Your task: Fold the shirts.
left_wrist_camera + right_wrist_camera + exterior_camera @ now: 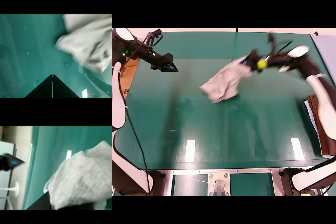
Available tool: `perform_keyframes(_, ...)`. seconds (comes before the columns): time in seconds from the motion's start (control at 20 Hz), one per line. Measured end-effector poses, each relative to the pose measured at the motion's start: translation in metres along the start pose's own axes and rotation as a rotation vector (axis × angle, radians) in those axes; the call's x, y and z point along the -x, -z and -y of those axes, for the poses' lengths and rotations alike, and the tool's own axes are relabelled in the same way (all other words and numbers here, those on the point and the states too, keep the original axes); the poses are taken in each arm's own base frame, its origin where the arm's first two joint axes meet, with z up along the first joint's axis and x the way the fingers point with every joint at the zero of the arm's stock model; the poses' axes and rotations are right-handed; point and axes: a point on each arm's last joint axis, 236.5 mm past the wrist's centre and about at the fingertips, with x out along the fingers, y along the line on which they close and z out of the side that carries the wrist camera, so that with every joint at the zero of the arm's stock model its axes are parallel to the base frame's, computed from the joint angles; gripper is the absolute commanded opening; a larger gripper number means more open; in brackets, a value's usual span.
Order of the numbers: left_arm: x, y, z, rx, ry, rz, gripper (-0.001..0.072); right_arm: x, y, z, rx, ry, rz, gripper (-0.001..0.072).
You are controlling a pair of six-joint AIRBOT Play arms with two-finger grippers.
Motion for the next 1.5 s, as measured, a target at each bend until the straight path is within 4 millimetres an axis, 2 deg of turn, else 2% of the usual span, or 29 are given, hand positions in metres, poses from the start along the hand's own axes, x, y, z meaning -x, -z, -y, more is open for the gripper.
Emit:
perform_keyframes(0.1,0.000,0.000,0.000,0.000,0.000,-0.001,0.0021,0.064,-0.033,-0.004,0.039,0.085,0.065,0.0011)
perform_keyframes(0.2,0.000,0.001,0.001,-0.001,0.001,-0.003,0.0021,0.136,-0.061,0.009,0.013,0.183,0.164,0.0011)
perform_keyframes(0.25,0.000,0.001,0.000,0.000,0.001,-0.003,0.0021,0.169,-0.071,0.021,-0.016,0.230,0.212,0.0011)
perform_keyframes(0.35,0.000,0.000,0.002,0.001,0.010,-0.001,0.0021,0.240,-0.083,0.061,-0.102,0.338,0.319,0.0010)
perform_keyframes(0.45,0.000,0.000,0.006,0.001,0.023,0.000,0.0021,0.302,-0.081,0.098,-0.191,0.415,0.408,0.0010)
perform_keyframes(0.6,0.000,-0.001,0.009,0.002,0.039,0.004,0.0021,0.383,-0.059,0.149,-0.318,0.527,0.498,0.0010)
perform_keyframes(0.75,0.000,-0.001,0.011,0.002,0.046,0.006,0.0021,0.446,-0.029,0.175,-0.426,0.599,0.568,0.0010)
perform_keyframes(0.85,0.000,-0.002,0.012,0.003,0.049,0.007,0.0021,0.479,-0.012,0.180,-0.476,0.631,0.617,0.0011)
perform_keyframes(0.95,0.000,-0.002,0.013,0.004,0.052,0.007,0.0021,0.503,0.004,0.180,-0.510,0.662,0.646,0.0011)
perform_keyframes(1.1,0.000,-0.002,0.016,0.014,0.066,0.010,0.0021,0.528,0.032,0.178,-0.560,0.730,0.660,0.0010)
perform_keyframes(1.25,0.001,-0.003,0.020,0.018,0.086,0.012,0.0021,0.534,0.074,0.184,-0.681,0.809,0.605,0.0010)
perform_keyframes(1.4,0.001,0.000,0.024,0.020,0.100,-0.002,0.0021,0.530,0.137,0.197,-0.897,0.908,0.533,0.0010)
perform_keyframes(1.5,0.001,0.002,0.025,0.020,0.105,-0.011,0.0021,0.521,0.187,0.209,-1.070,0.964,0.472,0.0011)
